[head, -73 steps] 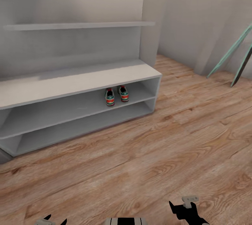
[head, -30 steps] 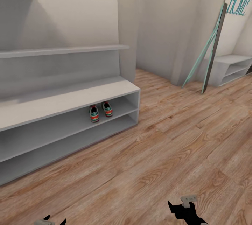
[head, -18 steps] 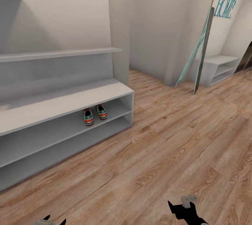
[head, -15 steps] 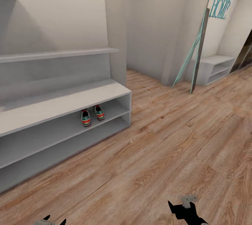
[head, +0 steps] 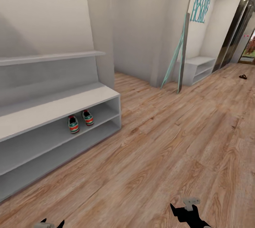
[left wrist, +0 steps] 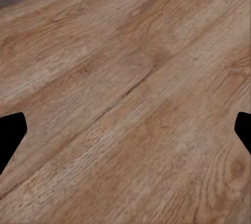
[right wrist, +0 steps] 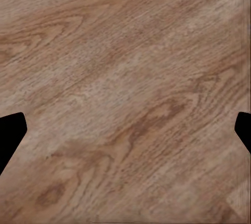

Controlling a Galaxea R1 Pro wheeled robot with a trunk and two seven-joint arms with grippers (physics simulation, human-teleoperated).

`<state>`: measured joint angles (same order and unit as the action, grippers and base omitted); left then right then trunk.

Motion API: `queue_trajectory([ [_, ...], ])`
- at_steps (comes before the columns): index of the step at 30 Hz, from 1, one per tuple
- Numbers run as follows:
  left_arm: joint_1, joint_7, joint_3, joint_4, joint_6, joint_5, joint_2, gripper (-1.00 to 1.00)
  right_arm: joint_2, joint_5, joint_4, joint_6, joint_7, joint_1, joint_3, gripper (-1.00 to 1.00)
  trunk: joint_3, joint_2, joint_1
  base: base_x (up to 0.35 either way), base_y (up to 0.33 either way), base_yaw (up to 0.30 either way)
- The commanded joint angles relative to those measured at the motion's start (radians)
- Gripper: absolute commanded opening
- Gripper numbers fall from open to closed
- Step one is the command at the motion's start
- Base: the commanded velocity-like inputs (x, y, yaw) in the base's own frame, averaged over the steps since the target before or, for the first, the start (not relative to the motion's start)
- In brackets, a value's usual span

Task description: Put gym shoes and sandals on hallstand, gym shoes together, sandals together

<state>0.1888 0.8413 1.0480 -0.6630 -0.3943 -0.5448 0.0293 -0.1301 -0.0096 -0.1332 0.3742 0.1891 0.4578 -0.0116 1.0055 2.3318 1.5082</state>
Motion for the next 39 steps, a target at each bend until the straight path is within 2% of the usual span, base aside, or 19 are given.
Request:
queue_trajectory([
  [1,0.001,-0.013,0.008,-0.001,-0.006,-0.008,-0.002,1.0,0.0,-0.001,0.001,0.003,0.003,0.001,-0.001,1.0,0.0,0.0,0.0,0.0,0.0,-0.242],
  [4,0.001,-0.064,0.01,0.001,-0.007,-0.009,-0.007,1.0,0.0,-0.001,0.001,0.003,0.003,0.001,-0.001,1.0,-0.003,0.0,0.0,0.0,0.0,-0.242],
  [5,0.001,-0.119,0.01,0.001,-0.008,-0.009,-0.013,1.0,0.0,-0.001,0.002,0.003,0.003,0.001,-0.001,1.0,-0.004,0.0,0.0,0.0,0.0,-0.243],
  [15,0.002,-0.18,0.013,0.002,-0.007,-0.005,-0.023,1.0,0.0,-0.001,0.002,0.003,0.003,0.001,-0.001,1.0,-0.014,0.0,0.0,0.0,0.0,-0.243],
  [18,0.006,-0.231,0.012,0.005,-0.006,-0.005,-0.033,1.0,0.0,-0.001,0.002,0.003,0.003,0.001,-0.001,1.0,-0.017,0.0,0.0,0.0,0.0,-0.244],
  [21,0.013,-0.327,0.011,0.008,-0.007,-0.006,-0.052,1.0,0.0,-0.001,0.002,0.003,0.003,0.001,-0.001,1.0,-0.02,0.0,0.0,0.0,0.0,-0.245],
  [22,0.016,-0.383,0.009,0.009,-0.007,-0.008,-0.063,1.0,0.0,-0.001,0.002,0.003,0.003,0.001,-0.001,1.0,-0.021,0.0,0.0,0.0,0.0,-0.246],
  [26,0.018,-0.49,-0.001,0.018,-0.002,-0.015,-0.076,1.0,0.0,-0.001,0.002,0.003,0.003,0.001,-0.001,1.0,-0.024,0.0,0.0,0.0,0.0,-0.246],
  [27,0.025,-0.534,-0.018,0.026,0.002,-0.02,-0.079,1.0,0.0,-0.001,0.002,0.003,0.003,0.001,-0.001,1.0,-0.025,0.0,0.0,0.0,0.0,-0.247],
  [29,0.045,-0.574,-0.051,0.04,0.004,-0.027,-0.079,1.0,0.0,-0.001,0.002,0.003,0.003,0.001,-0.001,1.0,-0.027,0.0,0.0,0.0,0.0,-0.247],
  [30,0.067,-0.607,-0.084,0.055,0.007,-0.034,-0.079,1.0,0.0,-0.001,0.002,0.003,0.003,0.001,-0.001,1.0,-0.028,0.0,0.0,0.0,0.0,-0.247],
  [31,0.109,-0.675,-0.157,0.109,0.021,-0.045,-0.078,1.0,0.0,-0.001,0.002,0.003,0.003,0.001,-0.001,1.0,-0.029,0.0,0.0,0.0,0.0,-0.247],
  [33,0.126,-0.713,-0.19,0.146,0.037,-0.049,-0.077,1.0,0.0,-0.001,0.003,0.003,0.003,0.001,-0.001,1.0,-0.03,0.0,0.0,0.0,0.0,-0.247],
  [34,0.148,-0.767,-0.239,0.204,0.07,-0.053,-0.077,1.0,0.0,-0.001,0.002,0.003,0.003,0.001,-0.001,1.0,-0.031,0.0,0.0,0.0,0.0,-0.247],
  [35,0.161,-0.791,-0.273,0.24,0.093,-0.054,-0.076,1.0,0.0,-0.001,0.003,0.003,0.003,0.001,-0.001,1.0,-0.032,0.0,0.0,0.0,0.0,-0.247],
  [39,0.18,-0.801,-0.348,0.296,0.131,-0.056,-0.074,1.0,-0.001,-0.001,0.003,0.003,0.003,0.001,-0.001,1.0,-0.035,0.0,0.0,0.0,0.0,-0.247],
])
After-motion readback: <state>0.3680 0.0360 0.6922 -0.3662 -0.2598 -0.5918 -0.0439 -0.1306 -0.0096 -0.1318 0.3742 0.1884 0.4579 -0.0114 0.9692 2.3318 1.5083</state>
